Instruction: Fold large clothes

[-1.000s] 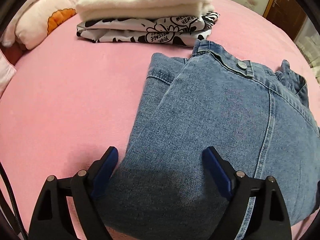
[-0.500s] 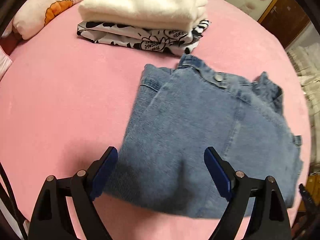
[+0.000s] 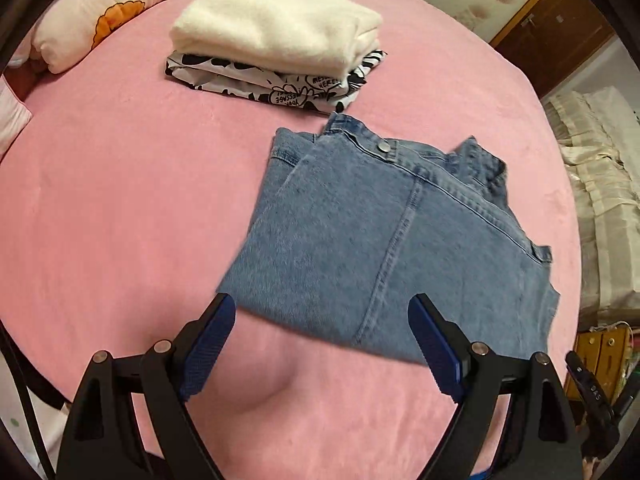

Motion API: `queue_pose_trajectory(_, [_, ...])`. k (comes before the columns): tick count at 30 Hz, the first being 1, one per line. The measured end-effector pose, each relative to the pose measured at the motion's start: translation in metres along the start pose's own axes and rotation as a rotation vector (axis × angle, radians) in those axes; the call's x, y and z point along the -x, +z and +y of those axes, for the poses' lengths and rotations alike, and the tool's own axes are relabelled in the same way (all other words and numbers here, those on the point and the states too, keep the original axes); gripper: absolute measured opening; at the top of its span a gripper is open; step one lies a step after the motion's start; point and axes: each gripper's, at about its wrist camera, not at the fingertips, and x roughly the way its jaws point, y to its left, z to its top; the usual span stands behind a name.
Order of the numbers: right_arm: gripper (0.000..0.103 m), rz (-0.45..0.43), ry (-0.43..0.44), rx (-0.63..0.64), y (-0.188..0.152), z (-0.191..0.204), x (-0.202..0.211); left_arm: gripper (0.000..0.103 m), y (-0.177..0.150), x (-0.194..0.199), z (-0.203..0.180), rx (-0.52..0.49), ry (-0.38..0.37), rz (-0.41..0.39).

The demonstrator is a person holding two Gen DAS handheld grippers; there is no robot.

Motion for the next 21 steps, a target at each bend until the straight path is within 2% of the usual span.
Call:
queue_pose_trajectory(9, [0.032, 0.003, 0.072, 0.044, -0.035, 0.036, 0.021, 0.087, -0.029, 0.017, 0.005, -0.024, -0.049, 0.022])
queue_pose_trajectory(14, [0.032, 0.013, 0.092, 0.077, -0.057, 0.054, 0.015, 0.087, -0.050, -0.001, 0.015, -0.001, -0.097, 0.070])
queue_pose_trajectory(21, [0.032, -0.018, 0.123, 0.112, -0.082, 0.074, -0.008, 0.087, -0.074, -0.046, 0.031, 0.078, -0.236, 0.079])
